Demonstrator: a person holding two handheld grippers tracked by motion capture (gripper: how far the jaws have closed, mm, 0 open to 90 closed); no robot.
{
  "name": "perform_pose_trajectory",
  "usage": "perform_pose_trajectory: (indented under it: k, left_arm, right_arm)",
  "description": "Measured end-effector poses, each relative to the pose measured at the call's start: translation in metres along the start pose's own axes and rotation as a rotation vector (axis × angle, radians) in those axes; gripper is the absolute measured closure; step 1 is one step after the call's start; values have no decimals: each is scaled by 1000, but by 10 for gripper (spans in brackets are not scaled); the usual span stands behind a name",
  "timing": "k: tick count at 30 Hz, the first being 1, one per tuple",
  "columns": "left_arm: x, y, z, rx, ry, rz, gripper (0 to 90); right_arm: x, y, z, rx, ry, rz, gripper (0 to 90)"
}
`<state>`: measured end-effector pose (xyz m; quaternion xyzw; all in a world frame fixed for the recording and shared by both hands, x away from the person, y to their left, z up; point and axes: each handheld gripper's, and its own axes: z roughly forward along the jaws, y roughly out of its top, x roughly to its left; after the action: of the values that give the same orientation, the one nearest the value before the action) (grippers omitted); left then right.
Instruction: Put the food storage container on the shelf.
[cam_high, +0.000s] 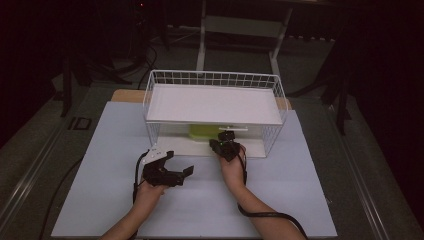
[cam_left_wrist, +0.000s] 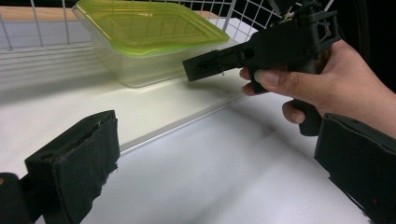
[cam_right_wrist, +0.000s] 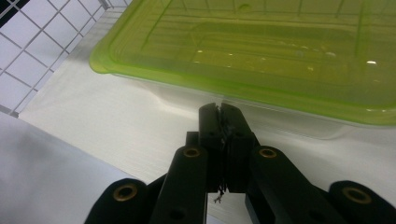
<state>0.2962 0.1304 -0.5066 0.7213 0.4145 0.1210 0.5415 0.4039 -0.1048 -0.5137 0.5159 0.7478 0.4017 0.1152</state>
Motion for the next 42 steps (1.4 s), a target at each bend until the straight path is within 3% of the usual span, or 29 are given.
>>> perform_pose_trajectory:
  k: [6,7,9,11,16,22,25,27,29,30,31,42]
  left_arm:
    - [-1,0,0,-1,-4,5,6]
    - [-2,1,0,-9,-5,20,6]
    - [-3,1,0,-16,-6,25,6]
    - [-3,2,-1,-15,-7,25,6]
    - [-3,3,-2,-18,-11,22,6]
    - [-3,5,-3,-23,-13,30,6]
    - [-3,6,-4,-29,-7,25,6]
    - [-4,7,-3,-28,-8,43,6]
    - [-4,7,-3,-28,-8,43,6]
    - [-7,10,-3,-23,-31,65,6]
    - [-9,12,-4,-20,-42,77,6]
    - [-19,20,-9,-28,-126,124,6]
  right_arm:
    - [4,-2,0,11,-6,-18,843]
    - [9,-4,-3,12,5,-25,832]
    - [11,-7,-4,3,4,-77,825]
    - [13,-10,-8,-1,10,-88,814]
    - [15,-13,-19,-7,23,-93,770]
    - [13,-18,-36,-42,31,-103,623]
    - [10,-20,-47,-68,15,-110,458]
    - [8,-20,-52,-81,23,-103,362]
    - [6,-20,-55,-86,39,-101,362]
    - [3,-22,-60,-90,75,-114,230]
    - [2,-23,-62,-87,88,-117,199]
    - [0,-32,-89,-116,157,-146,182]
